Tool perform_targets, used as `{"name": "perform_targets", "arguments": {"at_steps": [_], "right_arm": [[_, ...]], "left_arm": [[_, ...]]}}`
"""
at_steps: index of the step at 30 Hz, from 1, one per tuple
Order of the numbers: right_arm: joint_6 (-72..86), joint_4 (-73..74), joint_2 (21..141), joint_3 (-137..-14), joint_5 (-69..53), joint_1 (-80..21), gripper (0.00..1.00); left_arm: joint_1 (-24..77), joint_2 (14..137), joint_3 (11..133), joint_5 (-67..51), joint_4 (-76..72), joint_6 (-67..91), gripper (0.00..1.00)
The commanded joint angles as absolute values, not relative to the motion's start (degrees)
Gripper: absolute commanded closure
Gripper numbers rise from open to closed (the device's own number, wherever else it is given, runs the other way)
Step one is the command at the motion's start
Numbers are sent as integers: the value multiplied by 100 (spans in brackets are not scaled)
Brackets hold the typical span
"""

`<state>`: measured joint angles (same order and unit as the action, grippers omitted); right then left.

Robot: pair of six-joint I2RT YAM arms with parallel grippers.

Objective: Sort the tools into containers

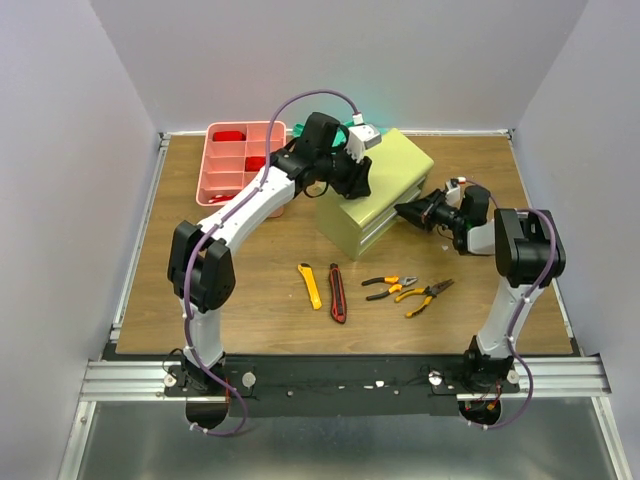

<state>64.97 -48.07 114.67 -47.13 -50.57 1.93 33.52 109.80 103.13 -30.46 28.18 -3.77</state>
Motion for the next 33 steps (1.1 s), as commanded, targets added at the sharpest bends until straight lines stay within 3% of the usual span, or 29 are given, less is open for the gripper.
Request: {"name": "perform_targets", "arguments": {"at_steps": [1, 8, 13, 17, 20, 22, 33], "right_arm": [[5810, -4440, 10803, -4325, -5283, 351, 87], [5019, -3288, 10275, -3964, -5423, 825, 87], [4755, -3129, 10222, -3867, -5414, 1107, 89], [4720, -3129, 10195, -3920, -5370, 1143, 89], [4720, -3112, 10248, -3981, -5370, 1143, 89], [4702, -3094, 10292, -4025, -5379, 1143, 89], [4772, -3129, 10441, -4201, -5353, 1143, 92]], "left_arm": [[3393, 10898, 10134, -2839, 2971, -404, 52], [3445, 10942, 10134, -2646, 3128, -527, 50], [3480, 10872, 9967, -2882, 3120, -528, 59], [3586, 10767, 9818, -3128, 3024, -352, 71], [3761, 10644, 9791, -3471, 2901, -185, 92], [4006, 10608, 9835, -3489, 2909, -79, 99], [4824, 11171, 10327, -1927, 3032, 439, 100]]}}
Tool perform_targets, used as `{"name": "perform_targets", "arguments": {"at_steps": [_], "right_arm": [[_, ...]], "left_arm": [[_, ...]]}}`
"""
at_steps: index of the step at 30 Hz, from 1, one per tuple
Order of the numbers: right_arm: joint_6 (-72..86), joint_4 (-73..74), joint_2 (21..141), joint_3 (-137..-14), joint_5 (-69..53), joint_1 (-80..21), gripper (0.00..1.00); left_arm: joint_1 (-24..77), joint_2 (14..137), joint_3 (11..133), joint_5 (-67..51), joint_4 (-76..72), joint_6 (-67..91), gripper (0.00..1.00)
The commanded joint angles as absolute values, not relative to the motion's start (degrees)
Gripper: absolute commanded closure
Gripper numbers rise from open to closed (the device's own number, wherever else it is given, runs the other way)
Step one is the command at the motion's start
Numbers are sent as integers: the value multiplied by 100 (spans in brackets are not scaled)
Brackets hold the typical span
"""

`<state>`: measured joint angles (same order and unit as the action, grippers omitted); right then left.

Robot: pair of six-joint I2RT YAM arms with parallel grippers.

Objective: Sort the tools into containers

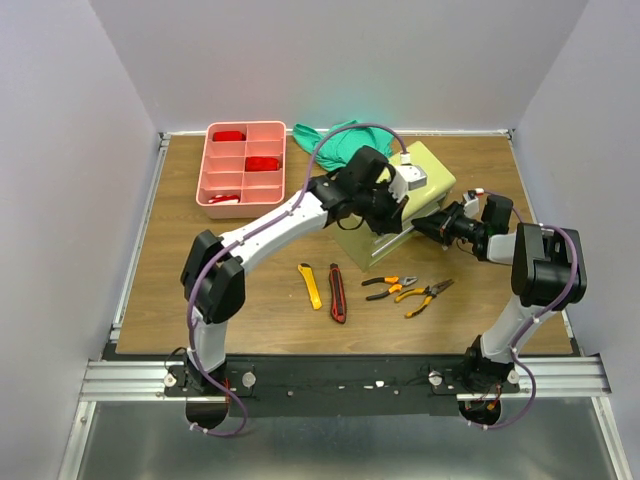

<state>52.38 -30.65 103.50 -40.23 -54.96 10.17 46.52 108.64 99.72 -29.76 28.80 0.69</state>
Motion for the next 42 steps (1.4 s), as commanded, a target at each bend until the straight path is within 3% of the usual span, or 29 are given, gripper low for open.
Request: {"name": "perform_targets", "arguments": {"at_steps": [1, 8, 12, 31, 42], "right_arm": [[4755, -3129, 10433, -4219, -5353, 1143, 92], [4562, -2866, 10257, -4192, -5107, 1143, 95], [4360, -2620, 10099, -4184, -4992, 1143, 99], [3464, -1275, 9361, -3955, -5062, 1740, 99], [3015, -993, 9545, -4412, -4931, 1916, 97]], "left_arm": [[4860, 11232, 10397, -1786, 3032, 457, 100], [5229, 11662, 10872, 182, 3190, 685, 100], [5265, 11935, 11144, 684, 3173, 799, 100], [4949, 13025, 12049, 1081, 3015, 501, 100], [4676, 13385, 12497, 1143, 2873, 97, 100]]}}
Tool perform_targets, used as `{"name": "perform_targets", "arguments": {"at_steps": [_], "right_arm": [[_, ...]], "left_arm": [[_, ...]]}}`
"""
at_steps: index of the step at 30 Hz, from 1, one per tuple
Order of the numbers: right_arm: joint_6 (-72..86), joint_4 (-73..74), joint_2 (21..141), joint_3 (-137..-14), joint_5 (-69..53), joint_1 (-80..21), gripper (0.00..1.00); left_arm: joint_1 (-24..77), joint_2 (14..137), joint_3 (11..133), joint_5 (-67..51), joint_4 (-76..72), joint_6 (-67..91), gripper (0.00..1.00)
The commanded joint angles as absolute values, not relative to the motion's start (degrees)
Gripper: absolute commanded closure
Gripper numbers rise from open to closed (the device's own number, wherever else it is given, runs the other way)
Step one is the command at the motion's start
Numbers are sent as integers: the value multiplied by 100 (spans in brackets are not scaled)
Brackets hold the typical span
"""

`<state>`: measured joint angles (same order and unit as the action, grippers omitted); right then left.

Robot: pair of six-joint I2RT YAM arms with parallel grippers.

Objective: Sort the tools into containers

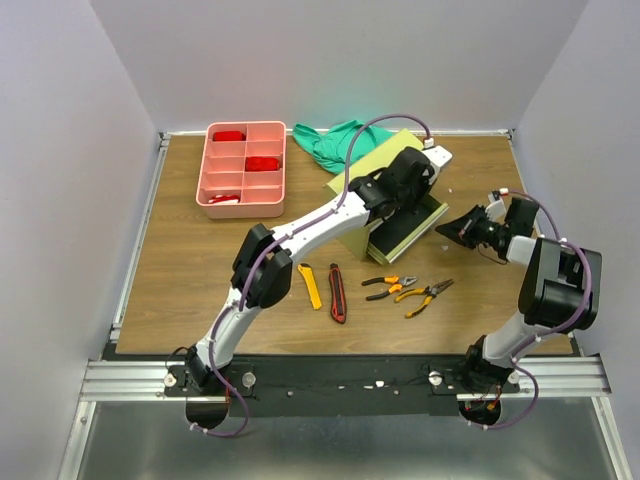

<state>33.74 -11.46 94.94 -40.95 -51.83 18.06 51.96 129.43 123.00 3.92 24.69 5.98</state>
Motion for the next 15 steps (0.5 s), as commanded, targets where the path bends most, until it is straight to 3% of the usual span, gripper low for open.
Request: {"name": "perform_targets", "arguments": {"at_steps": [1, 4, 7, 9, 14, 15], "right_arm": [[2945, -976, 9562, -4456, -4965, 1933, 95], [2621, -599, 9659, -4798, -5141, 1951, 79], [1981, -203, 9423, -5044, -5431, 1951, 61], [1453, 376, 9247, -5254, -5711, 1951, 52], [-1682, 3023, 8764, -5905, -6161, 1951, 43], [-2314, 3589, 8754, -6054, -6257, 1942, 40]], "left_arm": [[4650, 13516, 12629, 1099, 2944, 62, 100], [4570, 13545, 12938, 626, 3024, 70, 100], [4553, 13299, 12797, -804, 2787, 35, 100], [4553, 13158, 12735, -1447, 2559, 35, 87], [4553, 12569, 13015, -2663, 2101, 615, 69], [4561, 12473, 13051, -2654, 2066, 676, 59]]}}
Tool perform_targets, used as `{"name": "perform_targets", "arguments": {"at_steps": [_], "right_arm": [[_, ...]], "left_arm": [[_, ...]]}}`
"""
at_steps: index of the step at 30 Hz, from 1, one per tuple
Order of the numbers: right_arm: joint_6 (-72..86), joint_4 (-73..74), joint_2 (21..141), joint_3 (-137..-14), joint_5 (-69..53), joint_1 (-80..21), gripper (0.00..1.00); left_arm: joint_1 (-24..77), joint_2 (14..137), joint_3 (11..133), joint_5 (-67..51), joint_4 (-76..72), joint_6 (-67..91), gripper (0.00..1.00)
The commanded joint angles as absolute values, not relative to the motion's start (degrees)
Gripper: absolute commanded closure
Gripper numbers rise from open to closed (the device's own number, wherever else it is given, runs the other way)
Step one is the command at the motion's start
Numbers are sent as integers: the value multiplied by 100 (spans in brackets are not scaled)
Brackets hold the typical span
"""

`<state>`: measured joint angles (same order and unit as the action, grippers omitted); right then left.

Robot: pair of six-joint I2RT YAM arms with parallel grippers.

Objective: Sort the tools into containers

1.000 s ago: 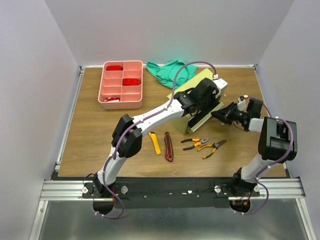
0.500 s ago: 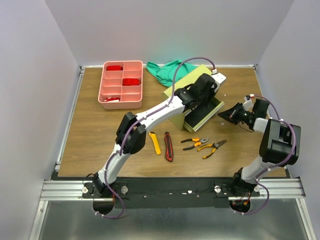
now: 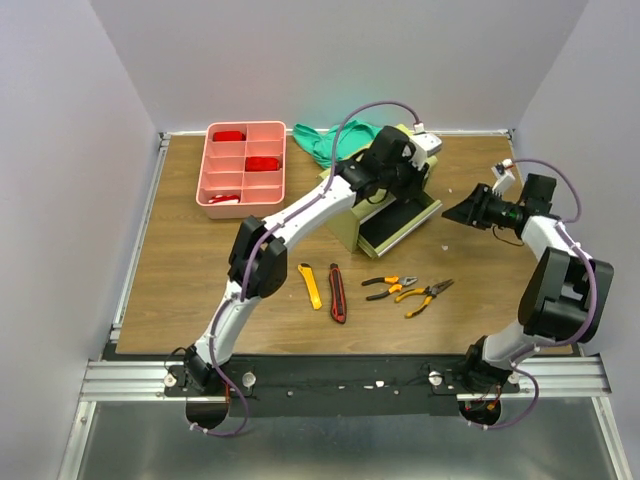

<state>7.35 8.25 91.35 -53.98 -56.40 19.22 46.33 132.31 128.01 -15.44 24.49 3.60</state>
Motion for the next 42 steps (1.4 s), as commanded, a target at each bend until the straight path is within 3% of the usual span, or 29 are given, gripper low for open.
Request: {"name": "perform_targets", "arguments": {"at_steps": [1, 5, 10, 15, 20, 21, 29, 38, 41, 42], "right_arm": [[-3625, 4125, 8745, -6317, -6258, 1934, 38], [-6472, 6262, 8561, -6391, -5881, 1890, 33], [-9170, 6504, 7718, -5451, -4862, 1557, 26], [-9861, 5652, 7041, -4248, -4115, 872, 14], [-10072, 5344, 7136, -3955, -3560, 291, 11], [-10046, 5265, 7189, -3946, -3412, 160, 1], [-9958, 4799, 7778, -4078, -3129, -184, 0], [-9651, 4667, 8516, -4307, -2945, -861, 16], [-9633, 4571, 8726, -4228, -2611, -1054, 31], [-9633, 4631, 8771, -4219, -2462, -1089, 45]], "left_arm": [[4553, 12245, 13069, -2619, 2048, 738, 55], [4430, 11699, 12851, -2523, 2153, 756, 47], [4377, 10787, 11999, -1505, 2566, 37, 46], [4377, 10152, 11040, -563, 2689, -658, 40], [4377, 9800, 10583, -439, 2803, -861, 40], [4386, 9782, 10556, -439, 2804, -870, 40], [4395, 9677, 10450, -343, 2830, -940, 40], [4386, 9624, 10301, -202, 2839, -993, 40], [4368, 9598, 10266, -167, 2839, -1011, 39], [4359, 9589, 10274, -167, 2839, -1011, 40]]}}
